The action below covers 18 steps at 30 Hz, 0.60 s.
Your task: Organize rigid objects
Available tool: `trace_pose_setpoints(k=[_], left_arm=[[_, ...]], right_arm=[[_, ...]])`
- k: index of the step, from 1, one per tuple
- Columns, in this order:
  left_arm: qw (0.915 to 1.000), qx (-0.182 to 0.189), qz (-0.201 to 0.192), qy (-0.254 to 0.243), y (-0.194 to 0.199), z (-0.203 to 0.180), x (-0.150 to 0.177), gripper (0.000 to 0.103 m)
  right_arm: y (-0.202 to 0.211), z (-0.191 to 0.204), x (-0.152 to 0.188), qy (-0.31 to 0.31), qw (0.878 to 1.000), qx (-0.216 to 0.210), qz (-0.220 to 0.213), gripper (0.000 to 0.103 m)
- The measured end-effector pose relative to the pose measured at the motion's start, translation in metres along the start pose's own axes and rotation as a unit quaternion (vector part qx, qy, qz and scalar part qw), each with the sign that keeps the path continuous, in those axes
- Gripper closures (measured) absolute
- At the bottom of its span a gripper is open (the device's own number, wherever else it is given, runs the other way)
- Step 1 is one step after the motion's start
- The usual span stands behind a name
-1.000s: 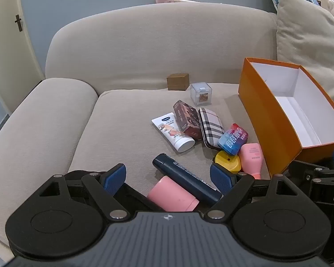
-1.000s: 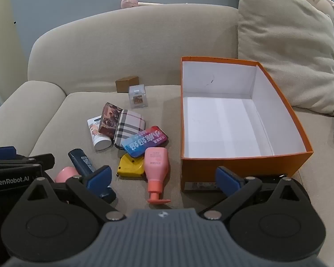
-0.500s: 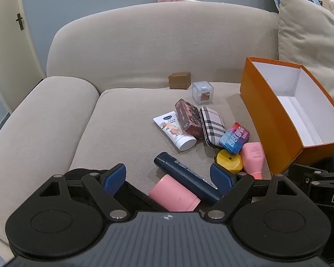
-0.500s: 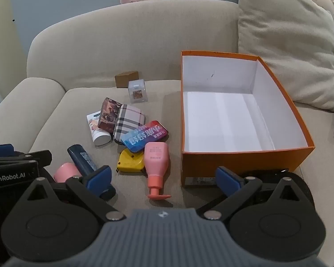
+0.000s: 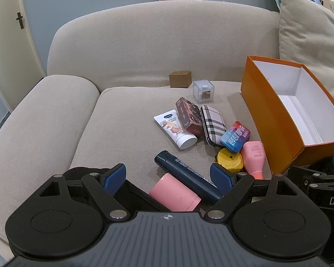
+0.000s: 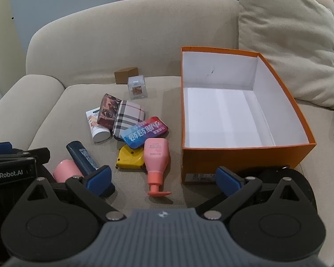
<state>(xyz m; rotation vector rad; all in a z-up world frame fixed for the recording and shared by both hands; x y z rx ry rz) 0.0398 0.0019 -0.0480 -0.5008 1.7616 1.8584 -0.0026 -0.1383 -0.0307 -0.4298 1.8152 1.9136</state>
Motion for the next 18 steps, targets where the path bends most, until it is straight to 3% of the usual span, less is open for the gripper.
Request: trace_pose_setpoints(k=[18], left_arm=[[1.0000,0.000,0.004,0.003,-0.0025,0.0026,-0.0002,0.003]], right_arm=[[-0.0041,-0.0003,0.0016,-0.001,1.000,0.000,0.009,0.003]])
Point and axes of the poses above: each gripper's, at about its wrist camera, not at the fingertips, and y roughly against the way its jaws point, z to its left, x to its underside, the point moved 6 cm from there along -y, roughly the way its jaws point, and after that the axes turned 6 degrees about z, right-handed, at the moved point
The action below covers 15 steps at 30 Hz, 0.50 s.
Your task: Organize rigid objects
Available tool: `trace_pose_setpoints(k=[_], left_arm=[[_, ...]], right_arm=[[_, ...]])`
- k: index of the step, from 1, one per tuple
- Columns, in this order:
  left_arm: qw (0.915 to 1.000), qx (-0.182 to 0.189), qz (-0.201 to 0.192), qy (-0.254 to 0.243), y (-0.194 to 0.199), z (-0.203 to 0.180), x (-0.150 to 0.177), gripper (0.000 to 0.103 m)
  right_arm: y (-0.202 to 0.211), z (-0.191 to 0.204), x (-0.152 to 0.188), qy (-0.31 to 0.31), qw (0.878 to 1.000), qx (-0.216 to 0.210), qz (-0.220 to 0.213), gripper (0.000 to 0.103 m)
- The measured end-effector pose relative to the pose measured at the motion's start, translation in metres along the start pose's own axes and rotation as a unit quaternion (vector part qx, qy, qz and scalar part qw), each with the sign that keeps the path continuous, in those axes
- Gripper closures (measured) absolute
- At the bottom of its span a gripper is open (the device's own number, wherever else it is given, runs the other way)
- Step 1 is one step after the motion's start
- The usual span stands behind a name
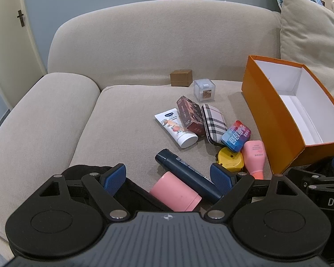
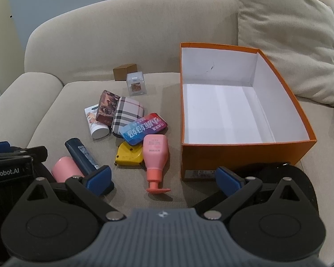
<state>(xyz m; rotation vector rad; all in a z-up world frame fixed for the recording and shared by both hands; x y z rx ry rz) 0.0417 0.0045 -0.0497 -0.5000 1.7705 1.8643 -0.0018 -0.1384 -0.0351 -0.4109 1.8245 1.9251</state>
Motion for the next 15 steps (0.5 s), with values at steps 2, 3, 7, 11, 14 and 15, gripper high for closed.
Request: trace_pose_setpoints(k=[2,3,7,11,14,15], left_arm=[[1.0000,0.001,0.000,0.000,-0.0001,0.0001,0.0000,0.003],[1.0000,0.001,0.000,0.000,-0.0002,0.0002,-0.0001,0.003],[1.0000,0.001,0.000,-0.001,-0.0001,0.0006,0.0003,0.003],[1.0000,0.001,0.000,0.000,-0.0001,0.0005,0.0004,0.003],[1.0000,0.001,0.001,0.000,-0.0003,0.0006,0.0009,0.003],[1.0000,0.001,0.001,-0.001,-0.0002,0.0006,0.0010,0.003]], right_arm=[[-0.0002,0.0003,0.0000,0.000,1.000,0.000,0.000,0.003],[-0.0003,0.0003,0.0001,0.000,1.000,0.000,0.000,0.003],[-0.0010,0.0009,0.0004,-0.001,1.000,0.000,0.002,0.003],[-0.0016,0.0010,0.0003,-0.002,1.000,0.000,0.003,0.003],[-0.0016,0.0006,0.0005,-0.002,1.000,0.000,0.003,0.003],[-0.0016,0.0006,0.0006,-0.002,1.000,0.000,0.004,0.003]])
Point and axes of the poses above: each gripper's, at about its wrist camera, not at the fingertips, and y roughly against the way its jaws point, z to its left, x to its underside, the point moved 6 cm from there along -y, roughly the way its jaws point, and after that the axes turned 6 degrees about z, right-handed, at the moved point
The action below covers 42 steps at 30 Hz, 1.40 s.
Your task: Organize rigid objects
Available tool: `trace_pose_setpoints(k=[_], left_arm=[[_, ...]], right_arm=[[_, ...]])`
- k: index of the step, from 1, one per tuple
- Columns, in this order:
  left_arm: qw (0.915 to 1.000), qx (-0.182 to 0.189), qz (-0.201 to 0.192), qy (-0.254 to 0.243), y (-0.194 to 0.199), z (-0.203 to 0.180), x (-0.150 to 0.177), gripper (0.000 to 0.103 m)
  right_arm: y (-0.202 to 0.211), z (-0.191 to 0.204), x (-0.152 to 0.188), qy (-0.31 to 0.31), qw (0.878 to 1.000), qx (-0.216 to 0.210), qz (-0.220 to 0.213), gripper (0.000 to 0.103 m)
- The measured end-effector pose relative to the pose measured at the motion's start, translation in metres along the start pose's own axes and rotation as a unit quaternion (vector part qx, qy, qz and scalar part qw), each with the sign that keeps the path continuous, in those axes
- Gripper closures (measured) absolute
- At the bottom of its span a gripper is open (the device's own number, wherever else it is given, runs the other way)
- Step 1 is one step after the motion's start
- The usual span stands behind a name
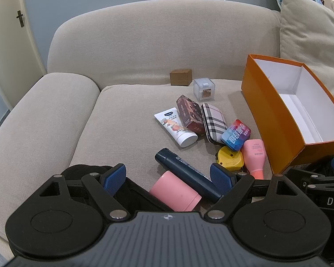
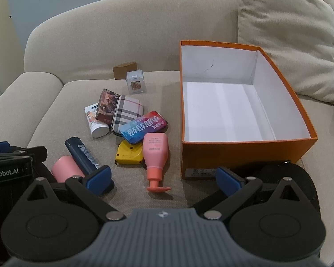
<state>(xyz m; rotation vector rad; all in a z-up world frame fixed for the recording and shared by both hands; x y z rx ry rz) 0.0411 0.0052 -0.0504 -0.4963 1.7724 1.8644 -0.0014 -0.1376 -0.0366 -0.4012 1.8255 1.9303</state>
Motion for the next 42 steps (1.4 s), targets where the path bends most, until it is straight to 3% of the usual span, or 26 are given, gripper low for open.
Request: trace_pose_setpoints(k=[11,15,24,26,29,31,35,39,40,41,42], left_arm=[[0.9999,0.006,0.011,0.002,-0.003,0.001,0.003,0.003],[0.9998,0.010,0.017,0.009,-0.005,0.003,0.003,0.006],[0.9938,0.066,0.084,0.031,-0.026,0.009,0.011,0.042],[0.9896,0.086,0.107,0.043,-0.032,0.011,0.015,0.051],[0.9850,0.099,0.133,0.047,-0.041,0.012,0.020,0.055],[0.9830,0.108,0.145,0.031,-0.046,0.010,0.021,0.055],[0.9802,0.110,0.148,-0.071,-0.053,0.000,0.015,0.055],[0.9692,0.112,0.168,-0.141,-0.062,-0.006,0.016,0.055],[0.9673,0.113,0.169,-0.152,-0.064,-0.008,0.017,0.050],[0.9658,0.113,0.170,-0.160,-0.066,-0.010,0.017,0.036],[0.9645,0.112,0.170,-0.168,-0.067,-0.012,0.018,0.030]], right_arm=[[-0.004,0.002,0.002,0.005,1.000,-0.007,0.007,0.003],[-0.006,0.007,0.002,0.018,1.000,-0.016,0.010,0.008],[-0.022,0.019,0.007,0.035,0.997,-0.054,0.048,0.042],[-0.027,0.020,0.009,0.034,0.996,-0.061,0.059,0.045],[-0.036,0.020,0.011,0.032,0.994,-0.068,0.074,0.048],[-0.042,0.020,0.012,0.029,0.993,-0.071,0.085,0.048],[-0.053,0.018,0.014,0.021,0.991,-0.079,0.105,0.048],[-0.061,0.016,0.015,0.012,0.989,-0.084,0.120,0.048],[-0.062,0.015,0.015,0.009,0.989,-0.085,0.123,0.048],[-0.063,0.015,0.016,0.005,0.989,-0.086,0.124,0.048],[-0.064,0.015,0.015,0.001,0.988,-0.088,0.126,0.047]])
Point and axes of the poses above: each gripper's, at about its wrist camera, not at the fingertips, and y roughly against the way its jaws point, z to its left, x to its underside, the point moved 6 cm from there along -y, roughly the way its jaws point, and after that the axes turned 6 degrees about z, right-handed, at the moved point
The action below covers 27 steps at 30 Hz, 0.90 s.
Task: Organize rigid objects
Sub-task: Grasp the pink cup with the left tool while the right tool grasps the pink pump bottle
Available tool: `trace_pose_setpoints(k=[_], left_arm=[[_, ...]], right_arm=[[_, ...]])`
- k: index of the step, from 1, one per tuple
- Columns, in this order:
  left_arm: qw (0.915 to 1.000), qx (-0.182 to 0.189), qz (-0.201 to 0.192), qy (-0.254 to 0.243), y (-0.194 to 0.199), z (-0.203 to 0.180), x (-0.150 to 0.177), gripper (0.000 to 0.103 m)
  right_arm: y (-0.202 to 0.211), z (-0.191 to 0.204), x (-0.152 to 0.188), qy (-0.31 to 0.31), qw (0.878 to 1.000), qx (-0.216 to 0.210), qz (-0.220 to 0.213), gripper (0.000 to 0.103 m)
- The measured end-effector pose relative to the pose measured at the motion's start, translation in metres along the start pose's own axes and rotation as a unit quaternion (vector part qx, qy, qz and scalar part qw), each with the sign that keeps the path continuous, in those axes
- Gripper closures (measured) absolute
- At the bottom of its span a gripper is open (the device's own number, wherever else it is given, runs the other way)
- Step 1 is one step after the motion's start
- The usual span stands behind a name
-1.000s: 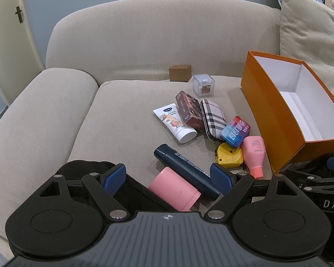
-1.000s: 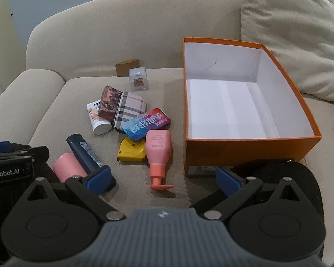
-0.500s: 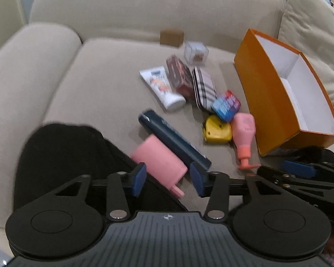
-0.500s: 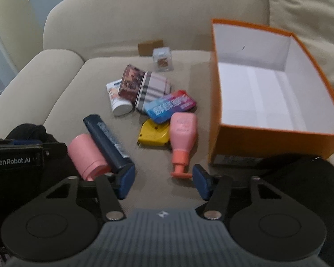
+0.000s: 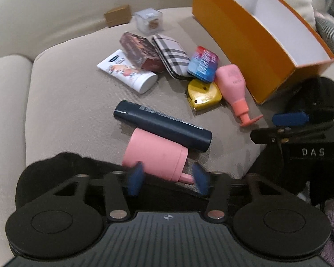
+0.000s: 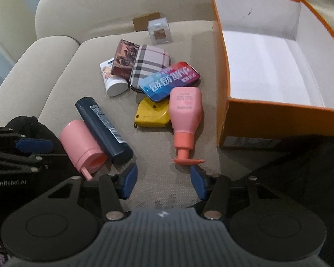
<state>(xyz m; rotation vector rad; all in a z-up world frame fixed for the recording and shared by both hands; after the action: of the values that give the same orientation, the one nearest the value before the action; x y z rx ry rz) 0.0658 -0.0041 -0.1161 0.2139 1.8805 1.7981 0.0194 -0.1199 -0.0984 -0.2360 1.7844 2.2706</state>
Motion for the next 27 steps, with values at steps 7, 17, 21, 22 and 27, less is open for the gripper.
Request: trace_pose_setpoints(k=[7,17,21,22,27], left_arm=[[0.9959,-0.042,0.026,-0.075,-0.022,-0.012,-0.003,0.018],[0.9975,-0.057,0.018,-0.036,-0.036,0.008,-0.015,0.018],[0.9994,-0.032,-0.007,0.009,-0.030,0.020,-0.028,0.019],[0.9994,-0.027,-0.013,0.018,-0.028,0.022,-0.031,0.022],[0.9985,-0.036,-0.038,0.017,-0.015,0.027,-0.044,0.046]], right_arm=[[-0.011,-0.005,-0.001,-0.017,1.000,-0.010,0.021,0.043],[-0.038,-0.015,-0.004,-0.035,0.999,-0.007,0.041,0.044],[-0.052,-0.019,-0.007,-0.045,0.997,-0.001,0.057,0.046],[-0.055,-0.020,-0.008,-0.046,0.997,0.003,0.057,0.049],[-0.052,-0.014,-0.017,-0.015,0.999,0.019,0.034,0.069]])
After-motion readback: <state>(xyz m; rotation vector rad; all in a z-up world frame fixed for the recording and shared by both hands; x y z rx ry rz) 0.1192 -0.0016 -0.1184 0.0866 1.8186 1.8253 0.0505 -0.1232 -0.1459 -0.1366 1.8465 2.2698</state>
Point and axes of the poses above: each gripper's, at about its wrist camera, not at the fingertips, and y roughly against the way its jaws point, z to its left, x to its underside, the point moved 6 cm from there along -y, roughly the way its jaws point, and after that the axes turned 6 degrees about z, right-handed, at the moved point
